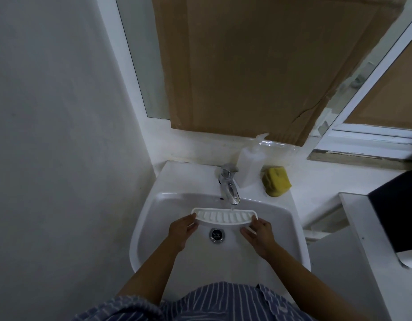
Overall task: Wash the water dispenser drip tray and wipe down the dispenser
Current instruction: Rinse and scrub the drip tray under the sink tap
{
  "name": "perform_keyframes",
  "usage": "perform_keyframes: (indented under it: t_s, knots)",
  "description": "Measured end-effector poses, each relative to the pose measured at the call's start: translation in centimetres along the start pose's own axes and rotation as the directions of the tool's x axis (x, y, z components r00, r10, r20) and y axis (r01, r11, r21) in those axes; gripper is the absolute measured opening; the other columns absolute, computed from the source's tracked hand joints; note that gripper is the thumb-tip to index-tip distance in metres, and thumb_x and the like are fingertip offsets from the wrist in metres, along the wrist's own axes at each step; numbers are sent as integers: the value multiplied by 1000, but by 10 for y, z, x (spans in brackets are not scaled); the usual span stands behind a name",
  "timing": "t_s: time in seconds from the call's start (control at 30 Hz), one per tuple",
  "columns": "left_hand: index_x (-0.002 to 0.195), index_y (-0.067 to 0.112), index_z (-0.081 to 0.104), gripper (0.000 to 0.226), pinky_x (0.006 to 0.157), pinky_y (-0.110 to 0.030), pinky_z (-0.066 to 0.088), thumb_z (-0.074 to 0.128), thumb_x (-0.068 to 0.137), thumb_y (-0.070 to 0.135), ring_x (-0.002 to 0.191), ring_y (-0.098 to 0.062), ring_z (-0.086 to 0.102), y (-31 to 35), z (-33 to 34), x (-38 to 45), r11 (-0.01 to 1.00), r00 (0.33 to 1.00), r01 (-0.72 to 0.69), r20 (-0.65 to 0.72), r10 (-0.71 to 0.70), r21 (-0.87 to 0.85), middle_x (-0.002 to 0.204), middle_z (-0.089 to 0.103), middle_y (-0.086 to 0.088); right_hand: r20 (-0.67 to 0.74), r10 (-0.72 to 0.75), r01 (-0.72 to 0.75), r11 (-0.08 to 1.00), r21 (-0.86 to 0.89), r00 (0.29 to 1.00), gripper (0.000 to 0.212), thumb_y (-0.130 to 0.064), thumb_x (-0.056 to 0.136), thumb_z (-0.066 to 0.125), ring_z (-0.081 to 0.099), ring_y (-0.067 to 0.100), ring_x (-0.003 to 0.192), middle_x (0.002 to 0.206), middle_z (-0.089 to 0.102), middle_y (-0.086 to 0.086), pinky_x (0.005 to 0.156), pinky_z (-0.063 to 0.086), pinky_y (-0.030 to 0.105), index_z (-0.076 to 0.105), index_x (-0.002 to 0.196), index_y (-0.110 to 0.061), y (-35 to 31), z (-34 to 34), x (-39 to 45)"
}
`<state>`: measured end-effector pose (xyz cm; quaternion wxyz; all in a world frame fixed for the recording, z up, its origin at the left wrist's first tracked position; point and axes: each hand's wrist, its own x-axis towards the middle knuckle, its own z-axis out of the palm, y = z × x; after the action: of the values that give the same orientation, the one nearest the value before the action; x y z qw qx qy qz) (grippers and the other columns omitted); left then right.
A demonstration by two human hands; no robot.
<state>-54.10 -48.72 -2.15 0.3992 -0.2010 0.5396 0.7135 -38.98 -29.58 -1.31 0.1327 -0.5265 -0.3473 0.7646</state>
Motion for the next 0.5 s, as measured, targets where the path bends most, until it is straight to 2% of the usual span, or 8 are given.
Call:
perform_keyframes:
  t_s: [0.07, 0.13, 0.2, 0.27, 0.33, 0.43, 0.5]
  knots:
    - [118, -12, 58, 37, 72, -26, 60, 68, 85, 1, 94, -27, 63, 2, -3, 1, 1000, 1000, -12, -12, 12, -25, 111, 63, -20, 26, 23, -22, 999, -35, 999, 34, -18, 99, 53, 61, 36, 99, 114, 55, 19, 81, 56, 43, 45, 129, -4, -2, 1, 0]
    - [119, -12, 58, 38, 81, -29, 59, 68, 85, 2, 100, -29, 62, 2, -6, 2, 999, 1000, -24, -19, 23, -38, 116, 62, -21, 53, 29, -25, 997, -72, 998, 32, -20, 100, 52, 62, 33, 95, 107, 59, 16, 83, 55, 43, 49, 127, -3, -2, 2, 0]
    - [121, -11, 58, 38, 94, -33, 51, 67, 86, 1, 105, -30, 60, 3, -7, 2, 998, 999, -36, -13, 35, -49, 119, 61, -22, 57, 26, -20, 995, -97, 998, 32, -20, 101, 51, 62, 32, 99, 113, 59, 16, 88, 54, 44, 48, 127, -4, 0, 2, 2]
    - [123, -10, 57, 38, 99, -35, 46, 64, 88, 0, 107, -30, 59, 4, -7, 1, 997, 999, -47, 1, 47, -56, 122, 60, -21, 50, 22, -16, 994, -108, 998, 30, -19, 101, 50, 61, 33, 107, 123, 58, 19, 92, 52, 45, 48, 127, -3, 2, 3, 4]
    - [123, -9, 57, 37, 98, -35, 47, 64, 88, 1, 106, -29, 59, 5, -10, 1, 997, 999, -54, -1, 54, -54, 123, 60, -21, 42, 30, -25, 994, -107, 999, 29, -18, 101, 49, 61, 33, 107, 127, 57, 20, 92, 52, 43, 50, 126, -3, 1, 3, 4]
    - [119, -9, 60, 38, 85, -30, 57, 69, 86, 6, 101, -27, 64, 7, -16, 1, 998, 998, -55, -32, 53, -36, 119, 63, -20, 40, 55, -51, 994, -93, 998, 28, -19, 99, 53, 63, 29, 93, 120, 57, 20, 84, 55, 38, 53, 120, -1, 0, 4, 4]
    - [118, -8, 61, 37, 87, -30, 55, 69, 86, 8, 99, -25, 64, 8, -19, 1, 998, 997, -62, -39, 60, -33, 118, 63, -19, 47, 69, -63, 992, -109, 997, 27, -19, 98, 55, 63, 28, 92, 118, 58, 18, 83, 55, 38, 52, 118, -2, 0, 5, 3]
